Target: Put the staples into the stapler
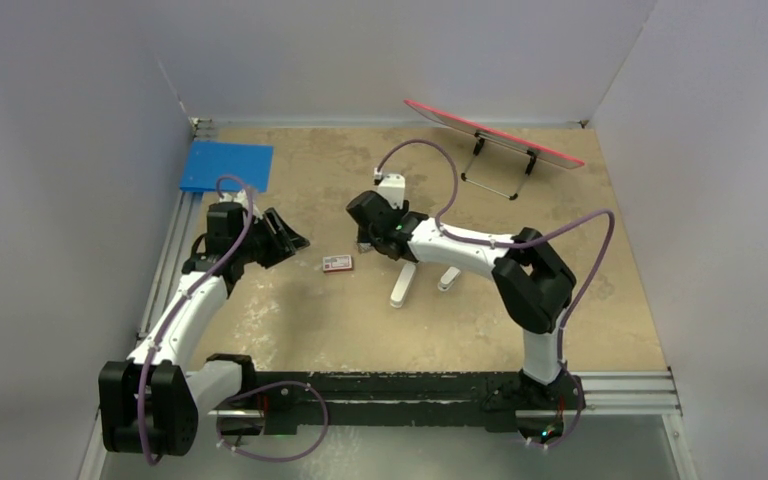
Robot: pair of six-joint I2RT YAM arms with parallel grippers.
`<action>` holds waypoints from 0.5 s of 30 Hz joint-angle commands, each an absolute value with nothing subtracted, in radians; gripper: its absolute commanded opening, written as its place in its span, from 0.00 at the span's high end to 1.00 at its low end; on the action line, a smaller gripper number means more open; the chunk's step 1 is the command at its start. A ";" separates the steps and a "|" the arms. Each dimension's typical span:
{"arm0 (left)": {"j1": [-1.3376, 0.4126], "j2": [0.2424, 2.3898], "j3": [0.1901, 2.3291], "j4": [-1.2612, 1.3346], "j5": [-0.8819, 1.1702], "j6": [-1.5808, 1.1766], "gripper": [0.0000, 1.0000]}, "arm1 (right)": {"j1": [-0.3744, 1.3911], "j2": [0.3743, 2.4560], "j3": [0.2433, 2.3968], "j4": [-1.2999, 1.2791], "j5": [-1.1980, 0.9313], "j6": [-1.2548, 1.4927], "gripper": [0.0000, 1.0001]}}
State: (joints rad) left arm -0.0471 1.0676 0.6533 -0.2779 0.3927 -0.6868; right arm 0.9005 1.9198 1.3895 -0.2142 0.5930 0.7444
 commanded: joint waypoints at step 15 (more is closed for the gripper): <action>-0.043 1.126 0.680 -0.202 0.508 -0.664 0.49 | 0.756 2.024 1.385 -0.199 0.638 0.675 0.53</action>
State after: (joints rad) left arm -0.0471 1.1259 0.6533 -0.2485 0.4831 -0.6865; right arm 0.7631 2.0438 1.3788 -0.2272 0.6159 0.7086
